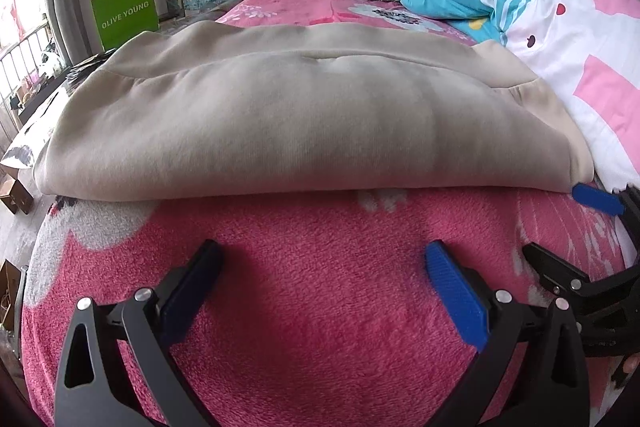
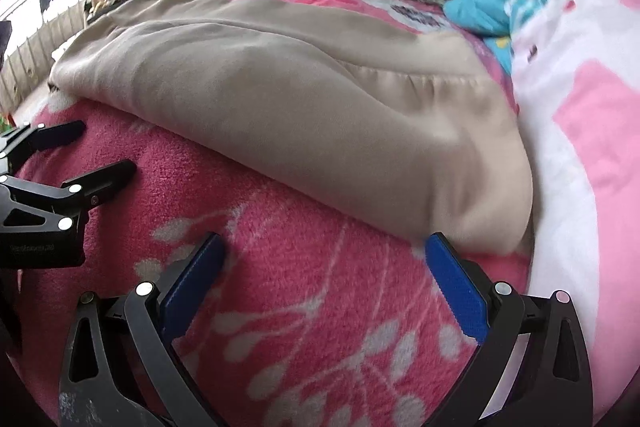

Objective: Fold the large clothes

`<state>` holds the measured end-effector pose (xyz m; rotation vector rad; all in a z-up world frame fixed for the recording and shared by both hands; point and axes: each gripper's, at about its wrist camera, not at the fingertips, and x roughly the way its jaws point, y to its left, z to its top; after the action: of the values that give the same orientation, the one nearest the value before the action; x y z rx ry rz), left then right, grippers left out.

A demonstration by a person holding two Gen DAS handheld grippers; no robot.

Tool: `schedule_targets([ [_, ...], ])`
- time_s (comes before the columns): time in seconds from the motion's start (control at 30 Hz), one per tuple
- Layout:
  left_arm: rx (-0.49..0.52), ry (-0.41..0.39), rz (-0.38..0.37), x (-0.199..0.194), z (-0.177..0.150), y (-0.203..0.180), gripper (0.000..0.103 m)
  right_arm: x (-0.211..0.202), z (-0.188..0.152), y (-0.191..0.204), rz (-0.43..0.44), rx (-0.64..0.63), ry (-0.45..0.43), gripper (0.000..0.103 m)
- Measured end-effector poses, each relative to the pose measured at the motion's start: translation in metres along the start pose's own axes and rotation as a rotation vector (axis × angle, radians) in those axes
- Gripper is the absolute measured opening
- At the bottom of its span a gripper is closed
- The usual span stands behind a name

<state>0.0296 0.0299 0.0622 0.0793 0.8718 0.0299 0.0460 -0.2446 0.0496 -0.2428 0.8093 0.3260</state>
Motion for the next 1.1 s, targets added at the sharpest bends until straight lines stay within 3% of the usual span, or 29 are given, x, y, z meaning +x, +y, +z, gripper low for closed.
schedule_targets([
  [0.2, 0.000, 0.007, 0.000, 0.000, 0.000, 0.000, 0.099, 0.003, -0.001, -0.014, 0.092, 0.061, 0.024, 0.096],
  [0.37, 0.001, 0.008, 0.001, -0.001, 0.000, 0.000, 0.099, 0.001, -0.003, -0.008, 0.055, 0.037, 0.018, 0.096],
  [1.1, -0.003, 0.007, -0.004, 0.000, 0.000, 0.000, 0.099, 0.004, -0.002, -0.009, 0.060, 0.045, 0.022, 0.096],
])
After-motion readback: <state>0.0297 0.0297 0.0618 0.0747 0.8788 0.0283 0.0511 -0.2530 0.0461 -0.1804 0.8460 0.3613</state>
